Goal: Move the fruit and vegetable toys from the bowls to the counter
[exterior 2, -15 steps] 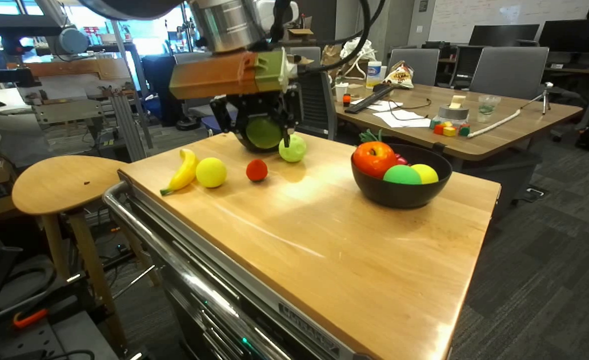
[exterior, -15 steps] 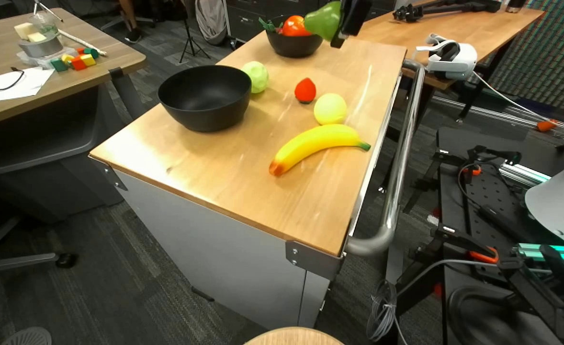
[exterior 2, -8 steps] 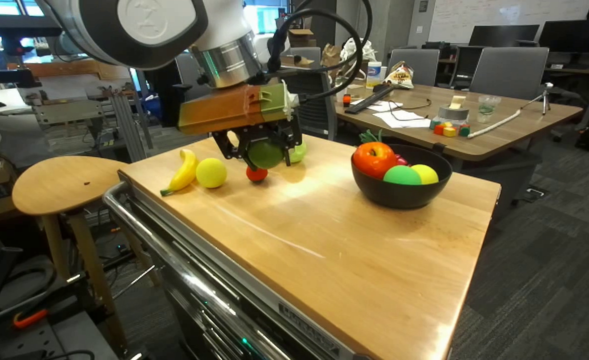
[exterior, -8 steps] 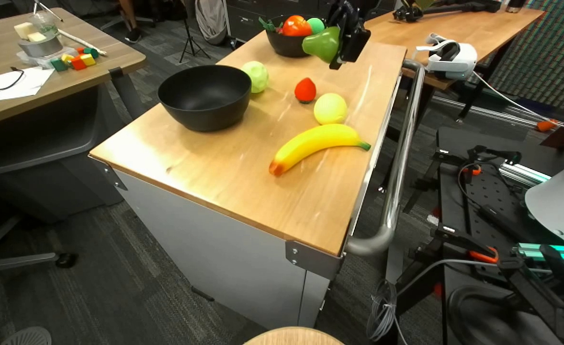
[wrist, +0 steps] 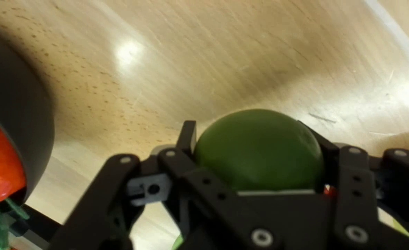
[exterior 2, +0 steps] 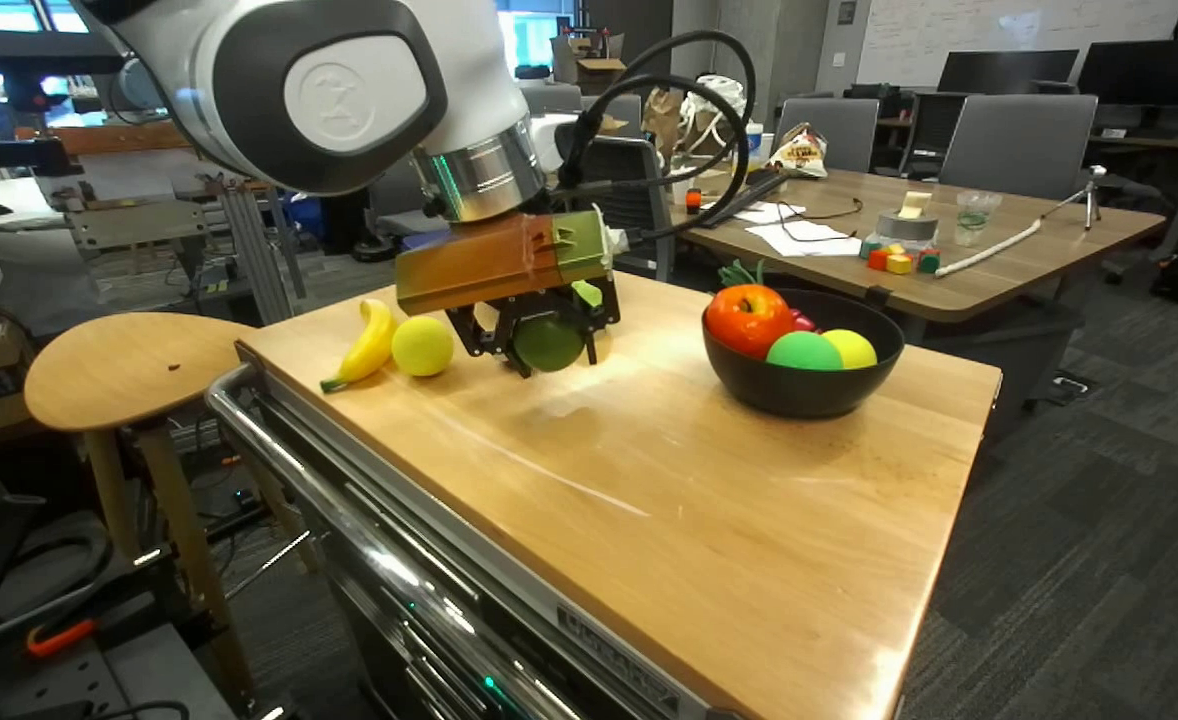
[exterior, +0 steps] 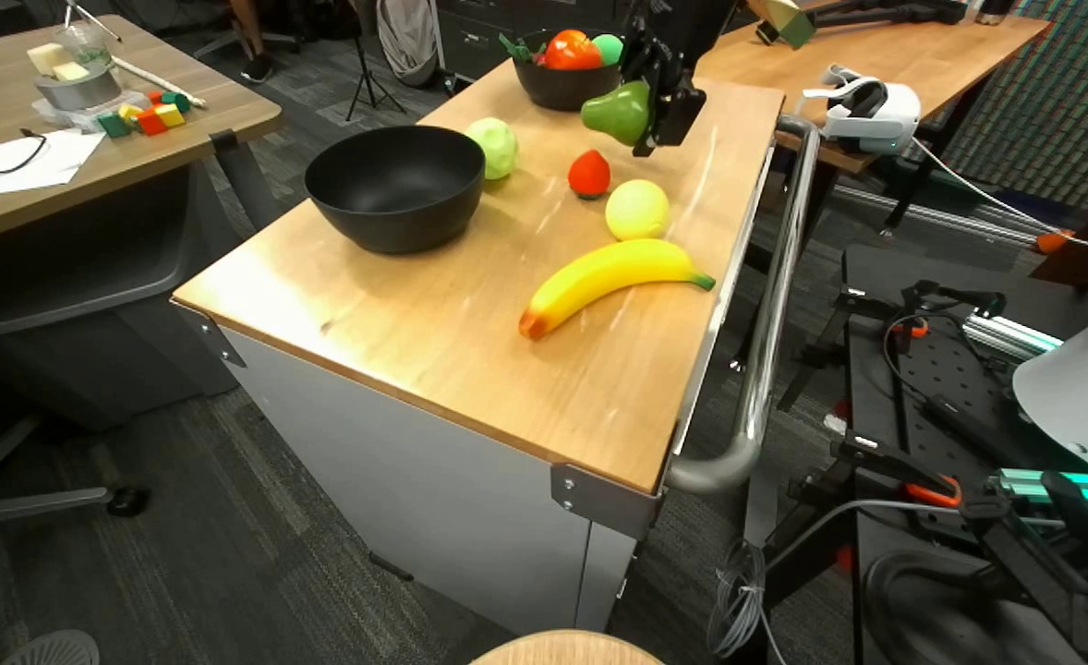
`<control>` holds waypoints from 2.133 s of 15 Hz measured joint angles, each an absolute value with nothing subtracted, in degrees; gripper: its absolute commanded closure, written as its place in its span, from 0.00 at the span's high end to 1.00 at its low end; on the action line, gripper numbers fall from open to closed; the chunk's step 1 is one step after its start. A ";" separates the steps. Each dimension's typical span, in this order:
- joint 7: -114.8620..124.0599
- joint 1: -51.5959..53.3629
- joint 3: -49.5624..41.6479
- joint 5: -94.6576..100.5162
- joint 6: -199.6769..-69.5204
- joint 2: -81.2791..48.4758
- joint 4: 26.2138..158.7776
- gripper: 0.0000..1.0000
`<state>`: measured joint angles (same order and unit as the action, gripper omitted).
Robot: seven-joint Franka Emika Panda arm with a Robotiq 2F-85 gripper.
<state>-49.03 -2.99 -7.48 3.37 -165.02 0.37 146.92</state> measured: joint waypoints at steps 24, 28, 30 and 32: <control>-53.61 -1.92 -2.39 -11.26 -121.84 -0.28 115.74 1.00; -53.38 -3.00 -3.35 -8.69 -122.25 -3.38 111.86 1.00; -54.10 -4.30 -4.07 -7.76 -123.57 -5.34 108.96 1.00; -55.12 -5.67 -4.69 -7.13 -124.68 -7.45 106.27 1.00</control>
